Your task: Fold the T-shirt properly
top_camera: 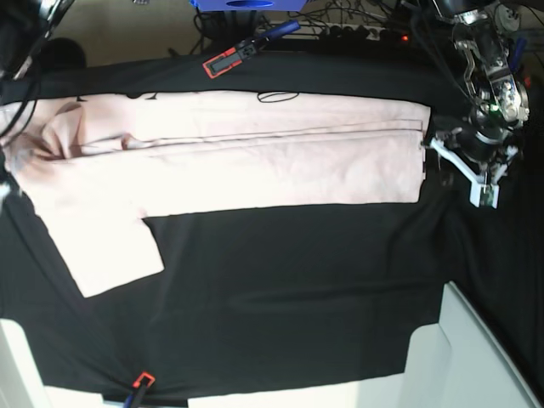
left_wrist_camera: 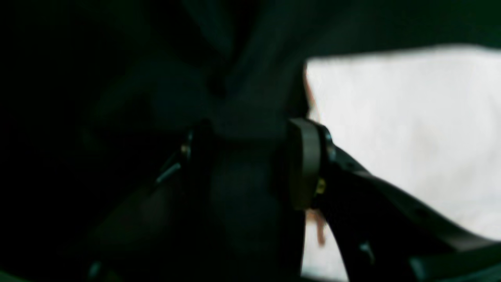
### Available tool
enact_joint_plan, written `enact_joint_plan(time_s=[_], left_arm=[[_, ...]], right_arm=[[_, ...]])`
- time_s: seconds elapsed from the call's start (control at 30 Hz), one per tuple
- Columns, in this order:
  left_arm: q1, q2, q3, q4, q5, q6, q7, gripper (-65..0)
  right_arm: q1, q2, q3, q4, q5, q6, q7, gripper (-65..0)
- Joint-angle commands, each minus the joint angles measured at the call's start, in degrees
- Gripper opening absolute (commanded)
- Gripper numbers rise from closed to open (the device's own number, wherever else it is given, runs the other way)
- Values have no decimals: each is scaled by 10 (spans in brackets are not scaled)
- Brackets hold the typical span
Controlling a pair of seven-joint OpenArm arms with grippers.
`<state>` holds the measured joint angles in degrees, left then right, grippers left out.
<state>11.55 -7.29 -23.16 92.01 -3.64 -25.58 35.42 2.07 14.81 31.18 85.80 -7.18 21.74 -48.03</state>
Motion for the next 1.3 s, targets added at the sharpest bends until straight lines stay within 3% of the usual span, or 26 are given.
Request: enact_joint_plan(time_s=[0.0,0.1,0.23,0.33,0.63,0.93,1.07,1.27], left_arm=[[-11,-6,-10,8,0,4,-9,-348],[-24,-6,-28,-7,3,3,-9,-348],[-32,-7,-28,-12,3,3,-9,-348],[-32,-8,-28,-21,3,3,-9,-348],[-28,-21,-29,-41,3,3,-9,-348],[-27,-23,-29,-43,2,3,-9,-348],[-26,-24,-29,-45,2,3,-9,-348],[-15,-24,-29,-41,2,3,-9,-349]], right_arm=[[19,14,-12,-13,1,-2,3,-338],[71,25,-51,-93,1,4,6,-338],[157,32,-58,-246,0,65,43,-337],[218,55,-60,-374,0,94,73,-318],[321,104,-57,-638,1,99,198,-292],[324,99,-56,-663,2,96,247,-290],[324,101,-61,-697,2,95,281,-245],[316,99,-59,-738,1,94,315,-242]])
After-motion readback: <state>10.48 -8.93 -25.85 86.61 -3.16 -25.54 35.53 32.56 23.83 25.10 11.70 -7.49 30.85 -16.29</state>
